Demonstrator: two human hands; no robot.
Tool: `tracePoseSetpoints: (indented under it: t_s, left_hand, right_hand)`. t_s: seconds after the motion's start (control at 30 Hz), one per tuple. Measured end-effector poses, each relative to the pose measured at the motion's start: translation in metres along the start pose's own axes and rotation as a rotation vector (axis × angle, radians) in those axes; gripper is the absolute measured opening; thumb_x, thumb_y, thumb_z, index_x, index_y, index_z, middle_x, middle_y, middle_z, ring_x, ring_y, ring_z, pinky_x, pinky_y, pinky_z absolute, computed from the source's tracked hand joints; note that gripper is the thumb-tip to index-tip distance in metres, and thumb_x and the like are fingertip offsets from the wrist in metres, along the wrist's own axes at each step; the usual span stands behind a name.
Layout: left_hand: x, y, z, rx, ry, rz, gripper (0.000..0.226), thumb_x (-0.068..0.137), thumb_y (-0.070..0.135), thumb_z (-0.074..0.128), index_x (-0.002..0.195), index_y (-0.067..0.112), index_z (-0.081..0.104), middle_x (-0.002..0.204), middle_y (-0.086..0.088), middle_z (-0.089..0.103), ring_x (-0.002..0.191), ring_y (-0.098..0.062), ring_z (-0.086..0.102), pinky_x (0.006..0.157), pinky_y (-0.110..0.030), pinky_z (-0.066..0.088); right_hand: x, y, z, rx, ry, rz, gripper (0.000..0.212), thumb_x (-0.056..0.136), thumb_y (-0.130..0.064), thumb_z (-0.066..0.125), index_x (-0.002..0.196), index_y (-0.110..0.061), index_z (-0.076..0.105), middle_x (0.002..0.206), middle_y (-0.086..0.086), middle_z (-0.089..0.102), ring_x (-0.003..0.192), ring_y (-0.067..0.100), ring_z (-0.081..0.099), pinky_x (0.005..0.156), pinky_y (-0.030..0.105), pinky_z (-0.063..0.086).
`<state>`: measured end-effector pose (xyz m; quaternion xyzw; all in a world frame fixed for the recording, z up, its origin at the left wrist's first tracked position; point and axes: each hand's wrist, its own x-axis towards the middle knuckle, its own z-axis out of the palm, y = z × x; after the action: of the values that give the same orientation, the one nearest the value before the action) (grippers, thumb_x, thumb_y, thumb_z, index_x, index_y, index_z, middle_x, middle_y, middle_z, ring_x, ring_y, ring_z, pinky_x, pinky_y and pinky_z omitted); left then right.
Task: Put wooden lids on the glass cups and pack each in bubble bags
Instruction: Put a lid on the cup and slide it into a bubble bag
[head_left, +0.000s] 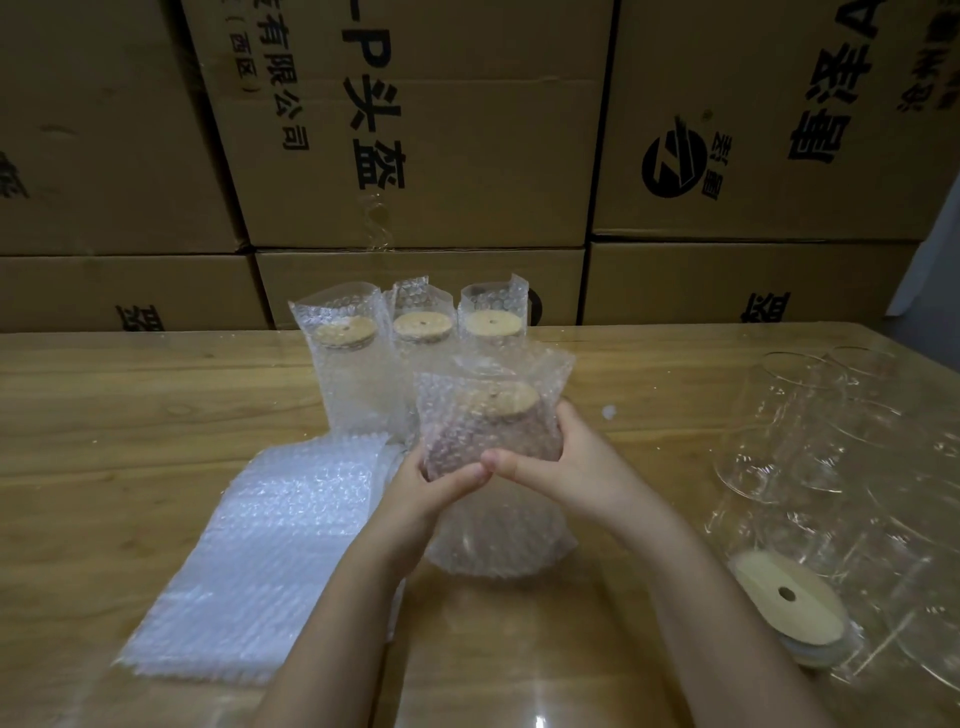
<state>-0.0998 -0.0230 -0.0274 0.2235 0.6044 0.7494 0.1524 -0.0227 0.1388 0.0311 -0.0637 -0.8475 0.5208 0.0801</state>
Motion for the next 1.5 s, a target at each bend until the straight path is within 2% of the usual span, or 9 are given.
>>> tracePoseSetpoints:
  t_s: [0.13, 0.27, 0.37, 0.57, 0.73, 0.93, 1.1, 1.3, 1.5]
  left_hand:
    - [0.0, -0.002, 0.005, -0.104, -0.005, 0.025, 0.062, 0.063, 0.029, 0.079, 0.12, 0.011, 0.061, 0.113, -0.015, 0.07, 0.106, -0.028, 0.067, 0.082, -0.029, 0.055]
    - [-0.003, -0.004, 0.006, -0.119, -0.042, 0.019, 0.069, 0.064, 0.03, 0.08, 0.125, 0.007, 0.057, 0.117, -0.014, 0.068, 0.112, -0.029, 0.064, 0.087, -0.031, 0.053]
    - [-0.007, -0.006, 0.008, -0.134, -0.087, 0.021, 0.085, 0.061, 0.04, 0.086, 0.131, 0.005, 0.053, 0.124, -0.012, 0.065, 0.117, -0.024, 0.061, 0.089, -0.026, 0.051]
    - [-0.008, -0.007, 0.008, -0.193, -0.065, -0.008, 0.07, 0.058, 0.032, 0.084, 0.12, 0.009, 0.061, 0.114, -0.014, 0.069, 0.103, -0.025, 0.068, 0.076, -0.025, 0.054]
    - [-0.003, -0.007, 0.009, -0.279, -0.096, 0.045, 0.054, 0.074, 0.04, 0.077, 0.117, 0.01, 0.067, 0.118, -0.016, 0.068, 0.108, -0.028, 0.066, 0.081, -0.032, 0.055]
    - [0.013, -0.025, 0.004, -0.171, 0.388, -0.158, 0.017, 0.091, 0.023, 0.055, 0.092, 0.014, 0.069, 0.092, -0.005, 0.075, 0.086, -0.016, 0.072, 0.071, -0.028, 0.051]
    - [0.014, -0.039, 0.006, 0.033, 0.531, -0.099, 0.015, 0.093, 0.017, 0.055, 0.081, 0.016, 0.064, 0.07, 0.003, 0.071, 0.07, -0.014, 0.067, 0.058, -0.022, 0.048]
    - [0.012, -0.052, 0.016, 0.439, 0.371, 0.041, 0.022, 0.092, 0.02, 0.058, 0.07, 0.024, 0.061, 0.065, 0.005, 0.067, 0.058, -0.008, 0.062, 0.064, -0.039, 0.053]
    - [0.017, -0.049, 0.009, 0.27, 0.453, -0.008, 0.026, 0.091, 0.019, 0.057, 0.071, 0.033, 0.064, 0.061, 0.003, 0.066, 0.05, -0.003, 0.058, 0.045, -0.02, 0.045]
  right_hand:
    - [0.003, 0.004, 0.009, 0.026, 0.062, 0.015, 0.108, 0.042, -0.077, 0.072, 0.134, -0.035, 0.033, 0.133, -0.015, 0.05, 0.124, 0.01, 0.049, 0.1, 0.033, 0.045]
    - [0.001, -0.005, 0.003, 0.072, 0.013, -0.04, 0.093, 0.044, -0.068, 0.079, 0.122, -0.052, 0.03, 0.109, -0.039, 0.046, 0.105, -0.015, 0.047, 0.076, 0.006, 0.036]
    - [0.002, -0.015, -0.003, -0.033, -0.04, -0.048, 0.092, 0.048, -0.063, 0.082, 0.125, -0.052, 0.033, 0.093, -0.047, 0.039, 0.084, -0.028, 0.039, 0.063, -0.001, 0.035]
    - [0.002, -0.027, -0.013, -0.151, -0.081, 0.062, 0.106, 0.043, -0.066, 0.078, 0.133, -0.037, 0.032, 0.114, -0.017, 0.054, 0.103, 0.01, 0.056, 0.077, 0.034, 0.056]
    - [0.004, -0.027, -0.024, -0.115, -0.062, 0.154, 0.084, 0.06, -0.051, 0.083, 0.126, -0.033, 0.034, 0.114, -0.012, 0.054, 0.101, 0.011, 0.058, 0.075, 0.036, 0.058]
    - [0.015, -0.026, -0.053, -0.063, 0.02, 0.224, 0.082, 0.065, -0.038, 0.084, 0.129, -0.024, 0.035, 0.112, -0.007, 0.057, 0.092, 0.011, 0.063, 0.056, 0.024, 0.055]
    - [0.045, -0.03, -0.085, -0.178, 0.218, 0.294, 0.093, 0.067, -0.039, 0.082, 0.139, -0.017, 0.028, 0.128, 0.005, 0.05, 0.105, 0.025, 0.058, 0.077, 0.04, 0.057]
    - [0.091, -0.027, -0.091, -0.335, 0.398, 0.335, 0.102, 0.072, -0.038, 0.08, 0.146, -0.009, 0.017, 0.138, 0.012, 0.04, 0.113, 0.032, 0.051, 0.087, 0.045, 0.054]
    - [0.122, -0.008, -0.071, -0.32, 0.383, 0.355, 0.104, 0.069, -0.043, 0.081, 0.145, -0.011, 0.018, 0.145, 0.009, 0.035, 0.119, 0.032, 0.05, 0.088, 0.045, 0.053]
